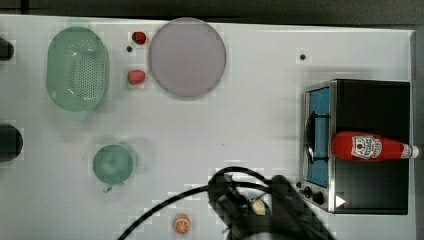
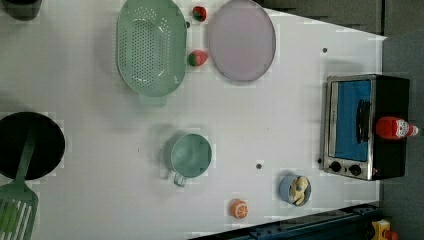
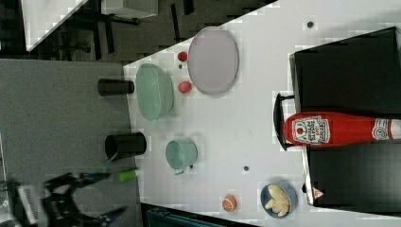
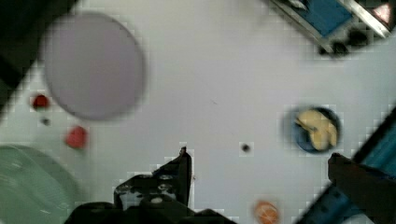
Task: Pick Ketchup from oven and place it on table.
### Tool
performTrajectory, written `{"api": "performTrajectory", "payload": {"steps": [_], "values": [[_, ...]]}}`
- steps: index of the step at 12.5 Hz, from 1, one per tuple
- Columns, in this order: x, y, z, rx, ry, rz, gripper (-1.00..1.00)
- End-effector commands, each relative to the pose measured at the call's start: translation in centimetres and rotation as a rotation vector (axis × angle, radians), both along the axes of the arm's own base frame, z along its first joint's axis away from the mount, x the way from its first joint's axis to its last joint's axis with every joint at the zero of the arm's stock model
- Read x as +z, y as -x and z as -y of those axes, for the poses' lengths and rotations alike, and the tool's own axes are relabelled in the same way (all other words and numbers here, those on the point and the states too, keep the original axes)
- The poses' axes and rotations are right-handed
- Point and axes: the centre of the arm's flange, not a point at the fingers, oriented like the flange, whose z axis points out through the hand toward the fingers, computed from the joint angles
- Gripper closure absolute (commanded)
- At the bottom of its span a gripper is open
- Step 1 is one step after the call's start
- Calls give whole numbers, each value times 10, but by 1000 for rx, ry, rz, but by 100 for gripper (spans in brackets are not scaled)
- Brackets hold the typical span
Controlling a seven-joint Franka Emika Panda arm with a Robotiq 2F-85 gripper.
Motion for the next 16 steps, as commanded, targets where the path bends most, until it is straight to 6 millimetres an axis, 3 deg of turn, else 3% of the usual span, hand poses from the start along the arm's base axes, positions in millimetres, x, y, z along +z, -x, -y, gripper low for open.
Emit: {"api": "performTrajectory", "payload": {"steps": [1,5,6,9,12,16], "values": [[-80,-41,38,-46,-64,-196,-100],[-101,-58,114,-180,-90,-117,-100],[-112,-66,151,-237,-57,-65,-100],[-145,-74,205,-332,-36,-49,-100],[-176,-82,250,-412,4,5,-100],[-225,-91,293,-483,64,4,-100]]}}
